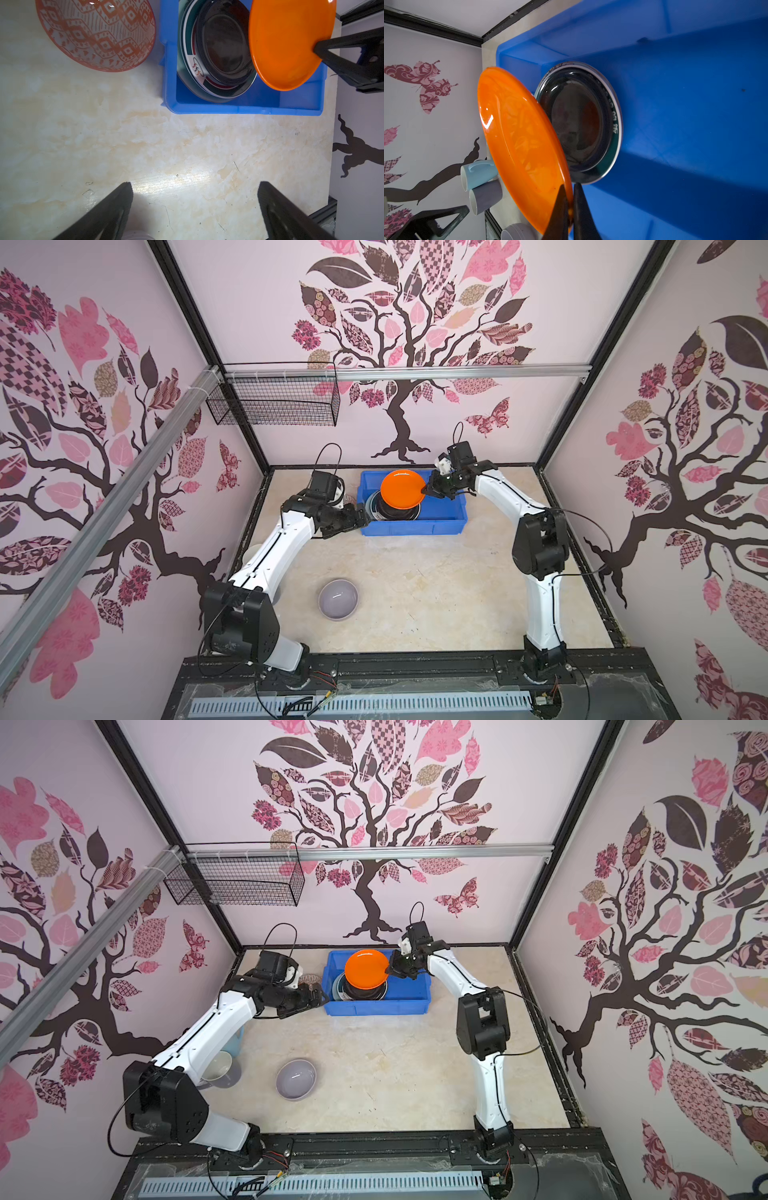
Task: Place the mixed dishes into the plastic bin
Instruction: 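Lower the orange plate onto the plates in the bin and release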
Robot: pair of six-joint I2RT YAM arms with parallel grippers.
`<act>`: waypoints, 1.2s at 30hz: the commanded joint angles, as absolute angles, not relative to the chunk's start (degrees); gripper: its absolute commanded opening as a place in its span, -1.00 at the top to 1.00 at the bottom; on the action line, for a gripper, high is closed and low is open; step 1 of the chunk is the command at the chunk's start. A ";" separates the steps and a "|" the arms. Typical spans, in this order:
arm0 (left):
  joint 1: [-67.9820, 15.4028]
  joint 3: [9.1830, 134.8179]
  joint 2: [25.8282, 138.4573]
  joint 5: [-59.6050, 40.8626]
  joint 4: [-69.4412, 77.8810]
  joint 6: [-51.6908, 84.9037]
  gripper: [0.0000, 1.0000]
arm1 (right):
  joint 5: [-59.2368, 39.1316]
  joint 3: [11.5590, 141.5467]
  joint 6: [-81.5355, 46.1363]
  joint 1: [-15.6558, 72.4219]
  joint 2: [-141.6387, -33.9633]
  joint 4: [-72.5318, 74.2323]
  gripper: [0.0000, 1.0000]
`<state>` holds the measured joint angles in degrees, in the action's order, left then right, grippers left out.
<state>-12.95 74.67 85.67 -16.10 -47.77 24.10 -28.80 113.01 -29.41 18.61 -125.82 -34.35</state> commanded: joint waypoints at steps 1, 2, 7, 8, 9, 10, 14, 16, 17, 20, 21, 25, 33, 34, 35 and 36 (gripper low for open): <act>-10.86 75.95 86.44 -17.52 -47.39 22.86 -0.97 | -30.91 119.47 -29.49 18.72 -132.15 -36.73 1.00; -10.52 75.68 86.60 -17.90 -47.28 22.94 -0.97 | -31.21 120.80 -29.65 18.72 -133.83 -36.89 1.00; -10.28 76.06 88.52 -18.37 -47.45 22.26 -0.96 | -31.45 124.26 -30.15 18.81 -139.56 -37.82 1.00; -10.24 76.24 88.82 -18.40 -47.68 22.15 -0.96 | -31.29 125.06 -30.10 18.78 -140.31 -38.01 1.00; -10.14 76.37 89.15 -18.45 -47.77 22.05 -0.97 | -31.22 126.25 -30.01 18.77 -140.85 -38.14 1.00; -10.03 76.45 89.42 -18.51 -47.74 22.05 -0.97 | -31.32 126.66 -30.04 18.81 -140.97 -38.31 1.00; -9.19 76.74 90.98 -20.30 -47.77 22.13 -0.97 | -31.71 128.24 -30.36 18.81 -144.32 -38.83 1.00; -8.98 77.29 91.73 -20.90 -48.09 21.97 -0.97 | -32.31 129.22 -30.52 18.81 -145.23 -39.26 1.00; -8.90 77.59 92.08 -21.07 -48.29 21.88 -0.96 | -32.26 129.83 -30.59 18.85 -145.66 -39.66 1.00; -8.96 78.47 93.13 -21.83 -48.74 21.80 -0.96 | -32.42 131.11 -30.58 18.90 -146.52 -40.29 1.00; -8.95 78.70 93.47 -22.09 -48.77 21.80 -0.96 | -32.33 131.38 -30.52 18.92 -146.68 -40.57 0.95; -8.84 79.46 94.33 -22.50 -49.04 21.78 -0.96 | -31.73 131.78 -29.81 18.90 -146.59 -41.54 0.54; -8.87 80.14 94.48 -22.50 -49.23 21.93 -0.96 | -31.05 131.70 -27.80 18.81 -144.08 -43.18 0.29; -8.81 80.07 94.35 -22.50 -49.27 21.97 -0.96 | -30.87 131.66 -27.54 18.81 -143.58 -43.58 0.29; -8.83 79.99 94.30 -22.53 -49.29 21.92 -0.96 | -30.76 131.59 -27.13 18.85 -143.08 -44.00 0.29; -8.82 79.99 94.06 -22.59 -49.27 22.10 -0.96 | -30.61 131.20 -26.78 18.81 -142.49 -44.30 0.28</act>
